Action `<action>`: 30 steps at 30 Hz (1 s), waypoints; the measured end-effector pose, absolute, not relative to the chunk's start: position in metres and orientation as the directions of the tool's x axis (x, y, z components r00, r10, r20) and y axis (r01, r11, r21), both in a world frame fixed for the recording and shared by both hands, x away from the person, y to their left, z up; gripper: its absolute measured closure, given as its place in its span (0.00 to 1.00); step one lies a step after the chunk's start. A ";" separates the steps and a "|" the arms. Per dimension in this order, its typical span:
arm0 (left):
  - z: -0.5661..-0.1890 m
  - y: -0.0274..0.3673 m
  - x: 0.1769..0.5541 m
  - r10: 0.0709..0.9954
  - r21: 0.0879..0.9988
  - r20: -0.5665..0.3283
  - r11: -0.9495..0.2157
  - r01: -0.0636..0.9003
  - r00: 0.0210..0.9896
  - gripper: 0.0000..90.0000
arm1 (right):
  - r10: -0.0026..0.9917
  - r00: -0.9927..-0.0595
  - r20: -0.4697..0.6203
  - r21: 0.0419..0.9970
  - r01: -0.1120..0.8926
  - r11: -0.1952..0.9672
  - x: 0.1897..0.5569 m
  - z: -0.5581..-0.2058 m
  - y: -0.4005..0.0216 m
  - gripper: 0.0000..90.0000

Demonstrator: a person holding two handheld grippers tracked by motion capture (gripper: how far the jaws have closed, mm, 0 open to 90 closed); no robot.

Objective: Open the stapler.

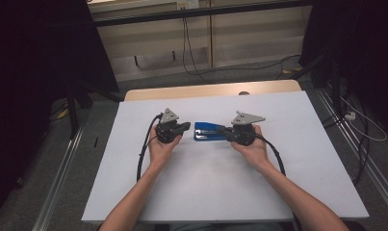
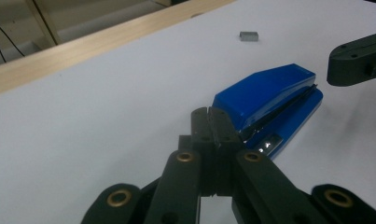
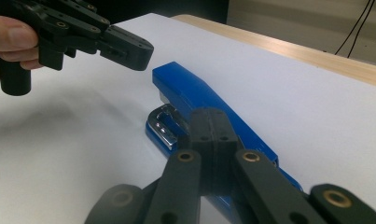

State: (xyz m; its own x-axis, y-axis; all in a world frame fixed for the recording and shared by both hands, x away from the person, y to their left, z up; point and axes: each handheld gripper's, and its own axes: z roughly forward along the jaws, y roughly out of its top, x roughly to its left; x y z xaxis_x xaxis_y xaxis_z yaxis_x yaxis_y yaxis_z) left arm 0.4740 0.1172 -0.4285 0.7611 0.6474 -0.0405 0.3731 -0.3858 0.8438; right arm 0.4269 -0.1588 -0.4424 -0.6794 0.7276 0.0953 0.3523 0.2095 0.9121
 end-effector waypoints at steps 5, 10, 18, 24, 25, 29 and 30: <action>-0.436 0.114 0.476 0.645 0.821 -0.037 -0.415 0.391 0.763 1.00 | 0.721 -0.687 0.088 0.906 0.356 0.229 0.427 -0.444 -0.155 1.00; -0.439 0.110 0.477 0.643 0.815 -0.028 -0.429 0.390 0.765 1.00 | 0.711 -0.694 0.110 0.896 0.379 0.231 0.428 -0.449 -0.148 1.00; -0.440 0.109 0.476 0.637 0.805 -0.028 -0.442 0.395 0.770 1.00 | 0.708 -0.700 0.094 0.885 0.384 0.263 0.432 -0.450 -0.135 1.00; -0.441 0.106 0.476 0.636 0.807 -0.035 -0.437 0.397 0.771 1.00 | 0.701 -0.708 0.086 0.869 0.397 0.294 0.435 -0.454 -0.128 1.00; -0.441 0.106 0.476 0.637 0.808 -0.039 -0.434 0.400 0.770 1.00 | 0.701 -0.709 0.081 0.866 0.398 0.302 0.435 -0.454 -0.127 1.00; -0.440 0.108 0.476 0.642 0.809 -0.035 -0.432 0.399 0.766 1.00 | 0.698 -0.713 0.073 0.852 0.408 0.329 0.437 -0.455 -0.124 1.00; -0.439 0.108 0.476 0.641 0.807 -0.035 -0.434 0.400 0.766 1.00 | 0.699 -0.712 0.069 0.851 0.407 0.330 0.438 -0.455 -0.123 1.00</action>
State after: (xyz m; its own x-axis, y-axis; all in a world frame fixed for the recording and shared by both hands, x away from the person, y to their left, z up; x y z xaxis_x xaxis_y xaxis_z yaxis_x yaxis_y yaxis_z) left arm 0.4759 0.1077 -0.4393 0.7664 0.6414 -0.0353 0.4001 -0.4337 0.8073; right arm 0.4375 -0.1233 -0.4550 -0.7118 0.6990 0.0693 0.4073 0.3304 0.8514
